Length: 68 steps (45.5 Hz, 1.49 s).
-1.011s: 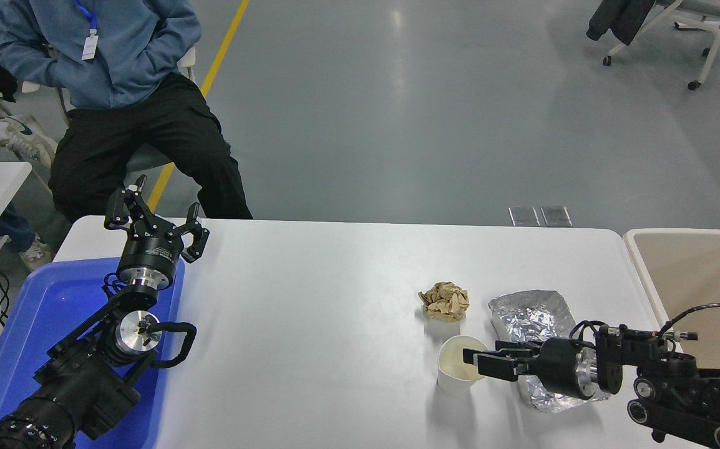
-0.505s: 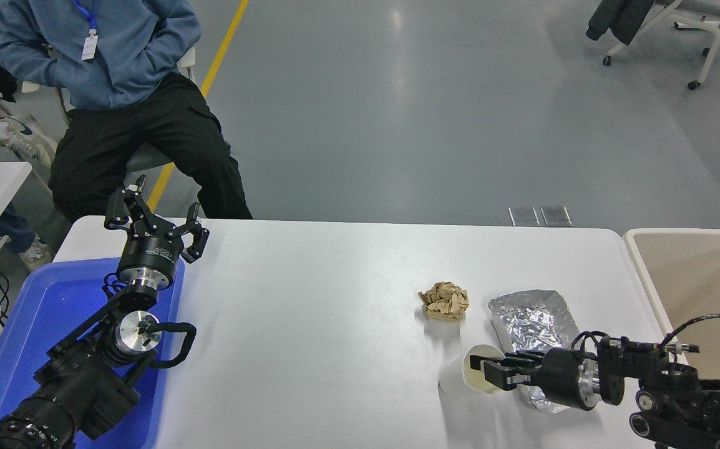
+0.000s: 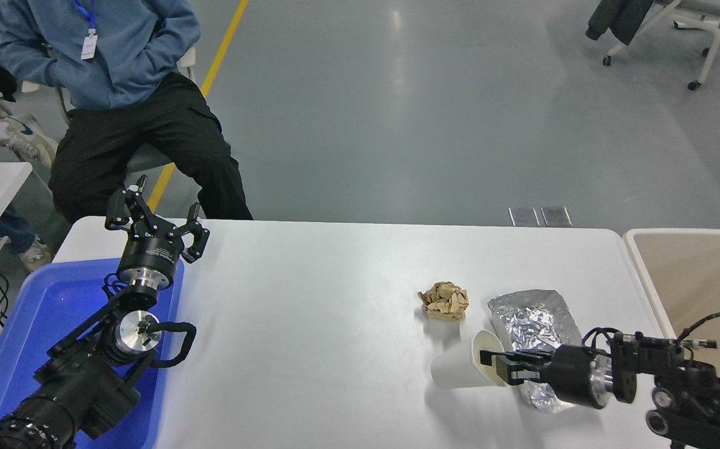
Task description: Dispose of the paper cup in the dustbin
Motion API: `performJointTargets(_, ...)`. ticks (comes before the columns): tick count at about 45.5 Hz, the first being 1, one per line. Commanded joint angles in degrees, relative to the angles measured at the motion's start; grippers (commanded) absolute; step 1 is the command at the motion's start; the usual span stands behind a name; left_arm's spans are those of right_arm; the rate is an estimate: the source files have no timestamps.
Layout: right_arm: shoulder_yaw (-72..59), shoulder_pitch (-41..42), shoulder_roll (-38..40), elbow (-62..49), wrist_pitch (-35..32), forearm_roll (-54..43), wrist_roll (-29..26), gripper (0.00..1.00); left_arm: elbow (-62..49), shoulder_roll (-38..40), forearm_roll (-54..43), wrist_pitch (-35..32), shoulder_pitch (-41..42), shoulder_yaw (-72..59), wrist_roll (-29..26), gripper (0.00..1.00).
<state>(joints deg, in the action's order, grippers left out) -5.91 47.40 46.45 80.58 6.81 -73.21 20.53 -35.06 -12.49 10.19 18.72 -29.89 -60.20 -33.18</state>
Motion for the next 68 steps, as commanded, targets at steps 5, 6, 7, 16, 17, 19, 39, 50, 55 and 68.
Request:
performJointTargets(5, 0.99, 7.87, 12.43, 12.49, -5.04, 11.58, 0.39, 0.00, 0.08, 0.00, 0.00, 0.00, 0.01, 0.00, -0.04, 1.00)
performJointTargets(6, 1.25, 8.40, 13.04, 12.85, -5.57, 12.81, 0.39, 0.00, 0.00, 0.00, 0.00, 0.00, 0.01, 0.00, -0.04, 1.00)
performJointTargets(7, 1.69, 8.93, 13.57, 13.02, -6.27, 14.22, 0.47, 0.00, 0.08, 0.00, 0.00, 0.00, 0.01, 0.00, -0.04, 1.00)
performJointTargets(16, 10.21, 10.87, 17.96, 12.68, -14.35, 27.31, 0.04, 0.00, 0.08, -0.08, 0.00, 0.00, 0.01, 0.00, -0.04, 1.00)
performJointTargets(17, 11.35, 10.95, 18.58, 12.59, -15.23, 28.81, -0.05, 0.00, 0.08, -0.08, 0.00, 0.00, 0.01, 0.00, -0.04, 1.00)
performJointTargets(19, 13.46, 11.30, 19.46, 12.33, -16.82, 31.62, -0.23, 0.00, 0.08, -0.08, 0.00, 0.00, 0.01, 0.00, -0.04, 1.00)
performJointTargets(39, 15.67, 16.05, 21.31, -4.45, -20.96, 61.07, -6.38, 0.00, 0.08, -0.08, 0.00, 0.00, 0.01, 0.00, -0.04, 1.00)
performJointTargets(50, 15.23, 13.95, 17.45, -20.97, -20.25, 71.79, -12.70, 0.00, 0.08, -0.08, 0.00, 0.00, 0.09, 0.00, -0.04, 1.00)
performJointTargets(55, 15.23, 11.40, 15.86, -28.62, -20.17, 76.98, -15.25, 0.00, 0.08, -0.08, 0.00, 0.00, 0.09, 0.00, -0.04, 1.00)
performJointTargets(68, 15.32, 5.60, 13.22, -42.60, -17.62, 81.82, -19.82, 0.00, 0.17, -0.08, 0.00, 0.00, 0.09, 0.00, -0.04, 1.00)
